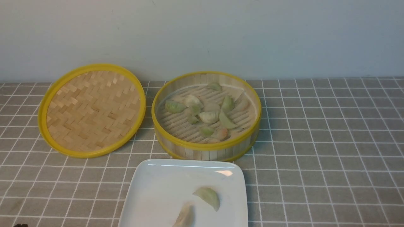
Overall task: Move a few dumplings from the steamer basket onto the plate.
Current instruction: Use the left arm to grab a dumpling from the steamer
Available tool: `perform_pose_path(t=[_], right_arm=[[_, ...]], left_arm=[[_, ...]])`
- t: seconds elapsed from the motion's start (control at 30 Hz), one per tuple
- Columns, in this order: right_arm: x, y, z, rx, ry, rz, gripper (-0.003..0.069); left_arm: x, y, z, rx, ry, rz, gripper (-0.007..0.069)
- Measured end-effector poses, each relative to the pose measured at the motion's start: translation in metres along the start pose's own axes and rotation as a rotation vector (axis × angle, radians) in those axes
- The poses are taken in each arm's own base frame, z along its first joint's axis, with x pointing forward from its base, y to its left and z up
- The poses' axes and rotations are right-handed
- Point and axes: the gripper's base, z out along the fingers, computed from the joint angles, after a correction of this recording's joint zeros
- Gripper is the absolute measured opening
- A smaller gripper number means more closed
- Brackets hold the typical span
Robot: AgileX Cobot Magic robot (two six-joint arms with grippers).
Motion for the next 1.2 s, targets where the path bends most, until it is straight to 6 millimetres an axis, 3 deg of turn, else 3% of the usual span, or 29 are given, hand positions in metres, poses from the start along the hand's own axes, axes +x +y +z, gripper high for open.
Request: perform_pose_path(t=[0.17,0.5,0.7,0.77,0.8,0.83,0.9,1.03,1.13,1.17,1.2], right_arm=[[0.0,0.0,0.0,0.0,0.0,0.0,-0.0015],[0.0,0.0,0.0,0.0,-0.001,-0.001,-0.0015],[-0.001,0.0,0.0,0.001,-0.014,-0.01,-0.0015],[-0.001,0.0,0.0,-0.003,-0.027,0.008,-0.0015],[-0.003,0.001,0.001,-0.018,-0.058,0.068,-0.0015],[-0.006,0.002,0.001,-0.035,-0.088,0.14,-0.0015],[-0.017,0.004,-0.001,-0.089,-0.204,0.38,-0.0015],[-0.028,0.002,-0.004,-0.134,-0.314,0.633,-0.0015],[-0.031,0.001,-0.006,-0.143,-0.36,0.704,-0.0015],[-0.031,0.001,-0.006,-0.142,-0.36,0.705,-0.0015],[-0.032,0.0,-0.006,-0.141,-0.368,0.7,-0.0015]], left_arm=[[-0.007,-0.002,0.0,0.033,-0.078,-0.151,-0.0005],[-0.041,0.01,-0.01,0.082,-0.488,-0.819,-0.0005],[-0.06,0.011,-0.021,0.118,-0.558,-0.893,-0.0005],[-0.074,0.009,-0.029,0.149,-0.574,-0.867,-0.0005],[-0.094,0.006,-0.039,0.175,-0.596,-0.815,-0.0005],[-0.104,0.003,-0.042,0.183,-0.585,-0.777,-0.0005],[-0.143,-0.004,-0.045,0.198,-0.495,-0.647,-0.0005],[-0.179,-0.017,-0.032,0.242,-0.245,-0.519,-0.0005],[-0.21,-0.033,0.007,0.331,0.163,-0.352,-0.0005],[-0.21,-0.033,0.007,0.331,0.163,-0.352,-0.0005],[-0.213,-0.036,0.02,0.358,0.275,-0.316,-0.0005]])
